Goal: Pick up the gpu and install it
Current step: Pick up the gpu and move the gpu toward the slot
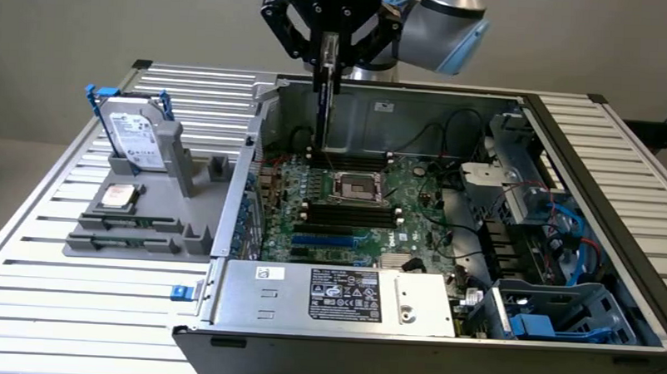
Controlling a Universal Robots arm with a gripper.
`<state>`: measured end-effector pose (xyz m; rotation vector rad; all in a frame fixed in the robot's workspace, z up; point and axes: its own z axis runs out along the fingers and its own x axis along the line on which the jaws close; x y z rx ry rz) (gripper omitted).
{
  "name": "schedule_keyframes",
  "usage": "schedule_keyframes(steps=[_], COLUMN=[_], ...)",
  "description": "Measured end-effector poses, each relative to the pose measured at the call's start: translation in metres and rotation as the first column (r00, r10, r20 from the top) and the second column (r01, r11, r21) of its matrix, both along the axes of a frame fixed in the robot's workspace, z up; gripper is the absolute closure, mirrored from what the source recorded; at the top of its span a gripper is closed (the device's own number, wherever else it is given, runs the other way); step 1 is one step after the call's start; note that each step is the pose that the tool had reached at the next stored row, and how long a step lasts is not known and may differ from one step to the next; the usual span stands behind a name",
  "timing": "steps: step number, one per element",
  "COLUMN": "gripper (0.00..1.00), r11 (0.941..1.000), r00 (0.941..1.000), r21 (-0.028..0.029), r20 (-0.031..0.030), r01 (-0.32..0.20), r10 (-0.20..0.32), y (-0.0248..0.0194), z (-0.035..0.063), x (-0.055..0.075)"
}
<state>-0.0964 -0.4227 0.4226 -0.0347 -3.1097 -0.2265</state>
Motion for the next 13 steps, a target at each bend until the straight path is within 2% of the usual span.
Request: schedule_keyframes(steps=[6, 9, 13], gripper=[0.74, 0.74, 0.74], r11=[1.0000, 0.9999, 0.9998], r00=[1.0000, 0.9999, 0.9998], r21=[-0.0013, -0.0032, -0.0041], r20=[0.0000, 0.0011, 0.0011], r01=[-0.002, -0.016, -0.022], r10=[0.002, 0.016, 0.022], y=[0.0001, 0.0005, 0.0005], z=[-0.0049, -0.0098, -0.0101], x=[0.024, 0.027, 0.027])
